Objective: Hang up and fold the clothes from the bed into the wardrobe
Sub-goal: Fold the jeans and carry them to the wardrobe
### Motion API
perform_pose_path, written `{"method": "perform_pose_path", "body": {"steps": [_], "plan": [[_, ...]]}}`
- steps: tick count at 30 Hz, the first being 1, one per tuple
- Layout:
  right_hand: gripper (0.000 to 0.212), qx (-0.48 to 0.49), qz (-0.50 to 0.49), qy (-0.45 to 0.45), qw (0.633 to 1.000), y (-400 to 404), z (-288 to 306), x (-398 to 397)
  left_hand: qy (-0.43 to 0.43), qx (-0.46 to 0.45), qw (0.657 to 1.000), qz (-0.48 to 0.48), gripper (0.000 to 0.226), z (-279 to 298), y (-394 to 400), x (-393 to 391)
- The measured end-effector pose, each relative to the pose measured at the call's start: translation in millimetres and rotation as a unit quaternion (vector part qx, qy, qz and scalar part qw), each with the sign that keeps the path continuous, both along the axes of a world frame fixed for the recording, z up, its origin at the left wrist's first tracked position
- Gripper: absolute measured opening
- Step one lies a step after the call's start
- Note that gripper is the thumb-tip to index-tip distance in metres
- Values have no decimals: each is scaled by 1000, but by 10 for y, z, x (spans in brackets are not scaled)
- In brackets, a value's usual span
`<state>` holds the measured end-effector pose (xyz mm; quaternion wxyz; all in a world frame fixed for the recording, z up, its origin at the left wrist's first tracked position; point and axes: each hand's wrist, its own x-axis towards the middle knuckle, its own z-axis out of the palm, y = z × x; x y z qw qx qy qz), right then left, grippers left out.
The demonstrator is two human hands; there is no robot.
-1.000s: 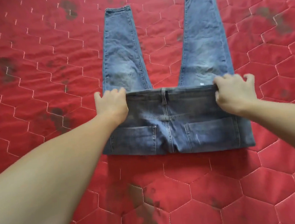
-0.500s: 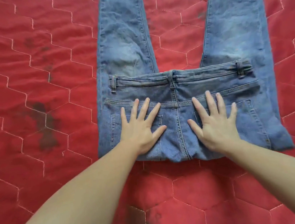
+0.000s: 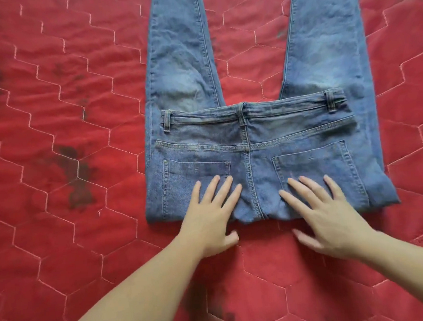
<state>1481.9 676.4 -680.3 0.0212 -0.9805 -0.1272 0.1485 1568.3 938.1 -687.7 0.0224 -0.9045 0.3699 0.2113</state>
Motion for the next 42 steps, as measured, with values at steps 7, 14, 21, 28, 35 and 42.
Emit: {"method": "perform_pose_path", "body": {"steps": [7, 14, 21, 28, 35, 42], "plan": [[32, -36, -55, 25, 997, -12, 172, 204, -49, 38, 998, 23, 39, 271, -166, 145], [25, -4, -59, 250, 966, 297, 447, -383, 168, 118, 979, 0, 33, 529, -133, -323], [14, -29, -63, 636, 768, 349, 887, -242, 430, 288, 855, 33, 20, 934, -260, -288], [14, -4, -197, 535, 821, 30, 1498, 622, 302, 219, 925, 77, 1, 1555, -478, 578], [5, -27, -245, 94, 965, -244, 1383, 1069, 24, 5, 988, 153, 12, 1480, -557, 1038], [4, -51, -247, 72, 965, -394, 933, 1343, -15, 30, 993, 114, 25, 1100, -652, 1342]]}}
